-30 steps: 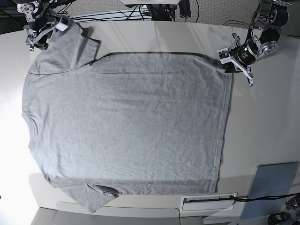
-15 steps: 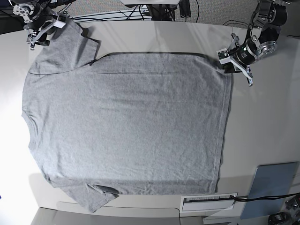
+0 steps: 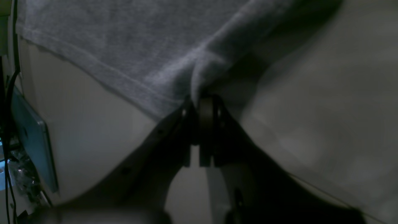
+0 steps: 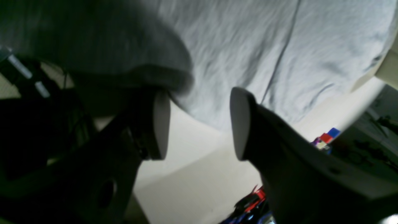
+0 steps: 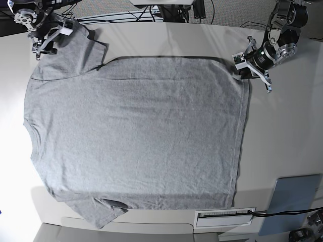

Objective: Fold the T-shirt properly
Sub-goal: 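Close both grippers on the shoulder corners and lift the shirt, then drag the held shoulders toward the hem, folding the collar section over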

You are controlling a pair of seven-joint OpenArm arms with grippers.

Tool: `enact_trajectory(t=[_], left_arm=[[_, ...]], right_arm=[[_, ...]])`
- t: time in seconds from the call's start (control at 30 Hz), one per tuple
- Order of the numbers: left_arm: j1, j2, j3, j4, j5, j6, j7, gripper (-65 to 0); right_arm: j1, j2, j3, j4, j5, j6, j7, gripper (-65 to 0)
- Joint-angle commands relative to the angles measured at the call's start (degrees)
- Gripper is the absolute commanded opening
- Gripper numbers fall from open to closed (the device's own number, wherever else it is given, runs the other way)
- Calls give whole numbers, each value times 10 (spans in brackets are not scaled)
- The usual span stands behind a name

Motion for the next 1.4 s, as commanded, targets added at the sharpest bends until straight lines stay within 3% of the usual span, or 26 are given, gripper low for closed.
enact_trajectory(t=[0.0,0.2,0.5,0.57,0.73,0.87,0.93,1.03,1.17,1.37], left_arm=[[7,-3,3,-3,7,-27,16,-650],[7,-3,3,-3,7,-27,16,-650],[7,-3,3,-3,7,-27,16,-650],[7,-3,3,-3,7,-27,16,-650],[7,-3,3,-3,7,-27,15,-650],[14,-4,3,-3,-7,-26,15,-650],[26,-10,2,2,-47,-22,15,-650],[55,-25,0,25,-78,-18,16,-650],[98,-29,-28,52,-120,-18,28,-650],[183,-29,-89,95,-174,-18,28,-650]], right_arm=[[3,5,-8,5,5,3,6,-340],[50,5,-53,5,5,2,-35,-340],[88,2,-57,-55,5,2,-33,-342],[89,-1,-57,-61,5,3,-27,-395],[89,0,-58,-61,4,19,-20,-650],[83,1,-58,-56,54,-54,-68,-650],[67,5,-58,-38,73,-68,-95,-650],[24,21,-57,0,72,-83,-115,-650],[-34,38,-56,29,72,-140,-141,-650],[-113,37,-56,45,35,-206,-146,-650]])
